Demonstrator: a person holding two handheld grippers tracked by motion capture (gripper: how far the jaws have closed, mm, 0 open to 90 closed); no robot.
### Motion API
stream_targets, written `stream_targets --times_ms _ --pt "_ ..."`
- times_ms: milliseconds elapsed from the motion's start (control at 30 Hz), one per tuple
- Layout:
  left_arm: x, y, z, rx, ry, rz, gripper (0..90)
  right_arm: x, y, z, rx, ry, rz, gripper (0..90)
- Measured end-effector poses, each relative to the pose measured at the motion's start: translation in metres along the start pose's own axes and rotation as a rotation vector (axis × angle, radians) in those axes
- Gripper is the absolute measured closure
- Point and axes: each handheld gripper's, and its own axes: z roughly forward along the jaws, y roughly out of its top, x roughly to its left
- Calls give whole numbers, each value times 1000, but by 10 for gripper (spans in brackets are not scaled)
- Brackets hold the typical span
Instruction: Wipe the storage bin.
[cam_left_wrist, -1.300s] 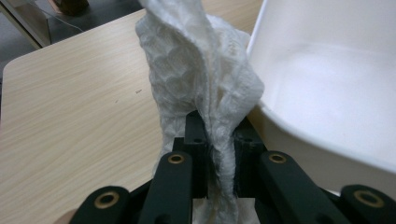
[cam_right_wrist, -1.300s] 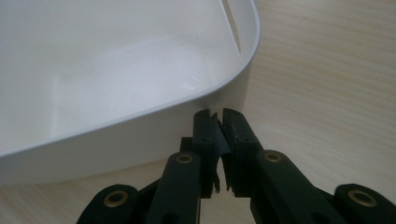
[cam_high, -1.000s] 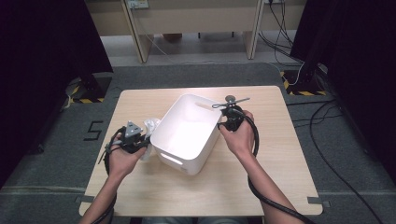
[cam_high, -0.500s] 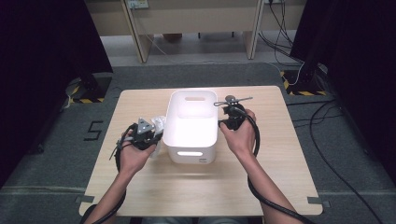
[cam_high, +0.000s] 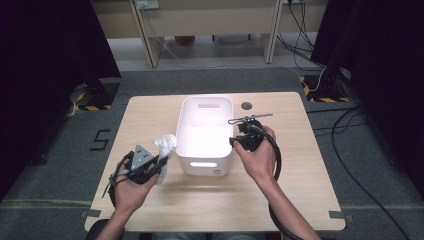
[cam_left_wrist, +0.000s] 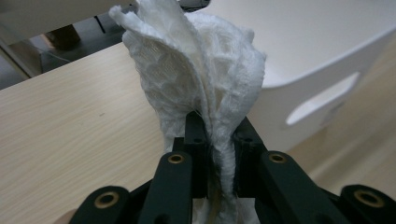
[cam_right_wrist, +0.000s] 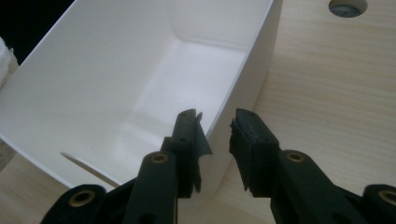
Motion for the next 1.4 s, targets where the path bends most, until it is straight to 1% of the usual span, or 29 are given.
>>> stream_targets --times_ms 33,100,133,167,267,367,400,500,567,600,633,667,700,733,767,800,900,933,1067,1100,1133,1167,1300,1367,1400 --pt "-3 -1 0 6 -8 9 791 2 -1 1 5 4 1 713" --pt "-9 -3 4 18 -24 15 791 4 -3 3 12 3 -13 723" --pt "-12 -4 7 27 -30 16 791 5 -4 5 16 4 -10 721" --pt "-12 -4 9 27 -31 17 791 6 -4 7 21 -3 -22 726" --pt "-15 -2 17 33 -36 19 791 4 -5 11 21 3 -11 724" --pt "-15 1 23 41 -39 26 791 3 -4 12 12 -9 -18 729" --pt "-15 2 24 44 -33 28 791 2 -3 13 9 -8 -15 730" --pt "-13 6 34 50 -40 21 791 -3 -1 17 -19 -10 0 727" --pt "-12 10 39 55 -36 28 791 -4 0 20 -36 -16 -1 705" --pt "-11 11 41 55 -26 31 791 -5 0 22 -41 -18 -7 685" --pt "-11 12 42 59 -25 39 791 -7 0 24 -46 -19 -15 677" --pt "-11 12 44 60 -32 38 791 -8 0 25 -47 -16 -10 671" --pt "-11 11 44 59 -30 40 791 -9 -1 25 -54 -11 -4 671" --pt "-12 10 44 49 -27 32 791 -9 -2 24 -53 -10 0 671" --pt "-13 9 42 49 -19 37 791 -8 -2 22 -55 -14 -13 671" --pt "-14 8 42 49 -22 40 791 -6 -3 20 -55 -22 -25 669" --pt "-20 5 39 52 -28 59 791 -3 -5 17 -53 -23 -31 665" --pt "-21 3 40 44 -38 54 791 -3 -5 16 -53 -23 -31 665" --pt "-21 3 44 43 -40 50 791 -2 -5 16 -50 -29 -43 667" --pt "-21 3 43 45 -35 61 791 -2 -5 17 -50 -27 -40 666" --pt "-21 3 44 45 -34 61 791 -3 -5 17 -51 -26 -40 666" --pt "-22 3 46 48 -42 67 791 -3 -4 17 -50 -24 -37 668" --pt "-21 3 49 51 -48 61 791 -2 -3 19 -46 -33 -45 679" --pt "-22 3 50 56 -46 62 791 -2 -3 19 -45 -35 -47 684" --pt "-22 4 51 58 -47 71 791 -3 -3 19 -46 -34 -46 686"
